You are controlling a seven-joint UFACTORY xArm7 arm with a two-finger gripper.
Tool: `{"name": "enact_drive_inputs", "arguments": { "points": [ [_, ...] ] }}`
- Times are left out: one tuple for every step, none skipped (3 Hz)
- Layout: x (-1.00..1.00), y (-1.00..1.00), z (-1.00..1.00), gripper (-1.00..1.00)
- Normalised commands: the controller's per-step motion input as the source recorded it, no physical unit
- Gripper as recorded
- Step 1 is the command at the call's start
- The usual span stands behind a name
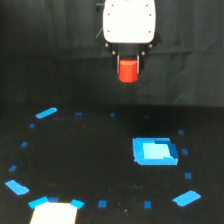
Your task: Pick up the red object from the table
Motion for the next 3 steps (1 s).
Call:
{"name": "enact_drive_inputs", "arguments": {
  "points": [
    [-0.11, 0.0, -0.21, -0.98],
    [-0.13, -0.1, -0.81, -1.0],
    [-0.46, -0.02, -1.0, -1.0]
  ]
}}
